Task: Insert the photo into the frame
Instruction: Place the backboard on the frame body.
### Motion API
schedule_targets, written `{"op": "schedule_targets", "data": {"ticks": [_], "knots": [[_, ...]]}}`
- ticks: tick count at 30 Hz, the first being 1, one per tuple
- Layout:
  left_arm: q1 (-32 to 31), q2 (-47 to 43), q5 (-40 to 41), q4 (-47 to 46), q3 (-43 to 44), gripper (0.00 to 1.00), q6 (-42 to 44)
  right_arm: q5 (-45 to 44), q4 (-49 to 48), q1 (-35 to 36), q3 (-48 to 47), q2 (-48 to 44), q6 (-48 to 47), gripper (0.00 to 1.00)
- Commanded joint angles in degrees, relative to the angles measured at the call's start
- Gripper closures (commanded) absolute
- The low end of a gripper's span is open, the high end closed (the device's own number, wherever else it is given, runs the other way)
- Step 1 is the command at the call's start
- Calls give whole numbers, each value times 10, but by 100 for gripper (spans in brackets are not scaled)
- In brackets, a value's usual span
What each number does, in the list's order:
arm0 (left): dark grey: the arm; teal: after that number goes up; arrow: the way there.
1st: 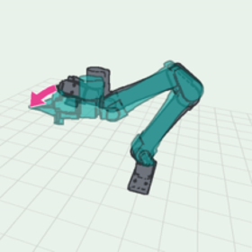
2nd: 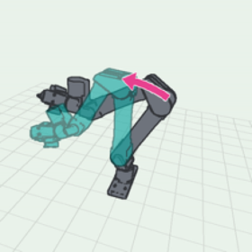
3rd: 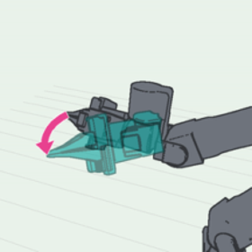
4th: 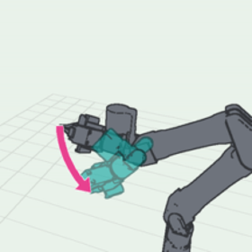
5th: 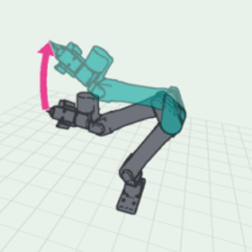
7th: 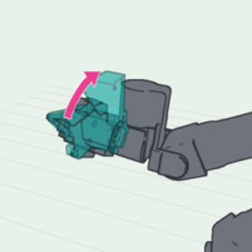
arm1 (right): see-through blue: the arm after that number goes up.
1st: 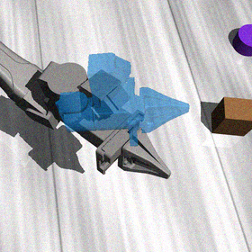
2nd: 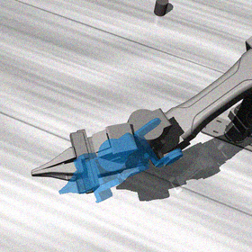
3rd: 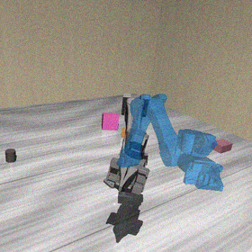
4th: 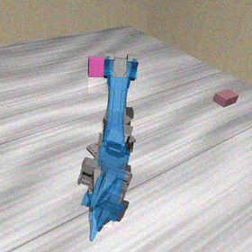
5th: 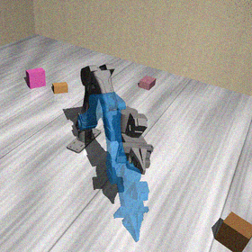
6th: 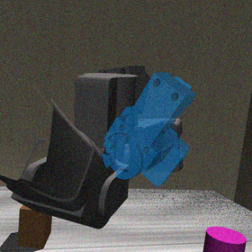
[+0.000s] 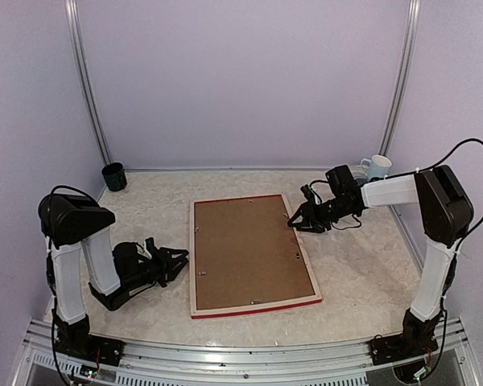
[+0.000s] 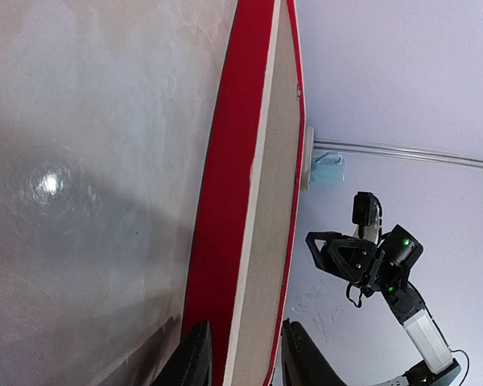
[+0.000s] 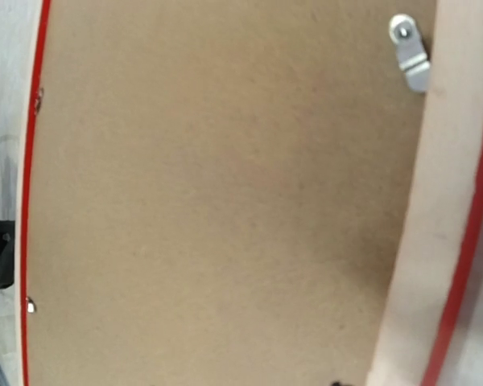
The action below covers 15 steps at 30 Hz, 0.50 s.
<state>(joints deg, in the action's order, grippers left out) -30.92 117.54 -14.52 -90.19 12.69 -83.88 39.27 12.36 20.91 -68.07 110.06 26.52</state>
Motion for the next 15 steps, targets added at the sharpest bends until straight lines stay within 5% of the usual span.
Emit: {"op": "schedule_targets", "data": {"ticks": [1, 15], "knots": [[-5, 27, 1, -159, -13, 69, 3, -21, 22, 6, -18, -30, -17, 53], [-1, 12, -2, -152, -18, 59, 17, -154, 85, 28, -33, -57, -54, 41]]}}
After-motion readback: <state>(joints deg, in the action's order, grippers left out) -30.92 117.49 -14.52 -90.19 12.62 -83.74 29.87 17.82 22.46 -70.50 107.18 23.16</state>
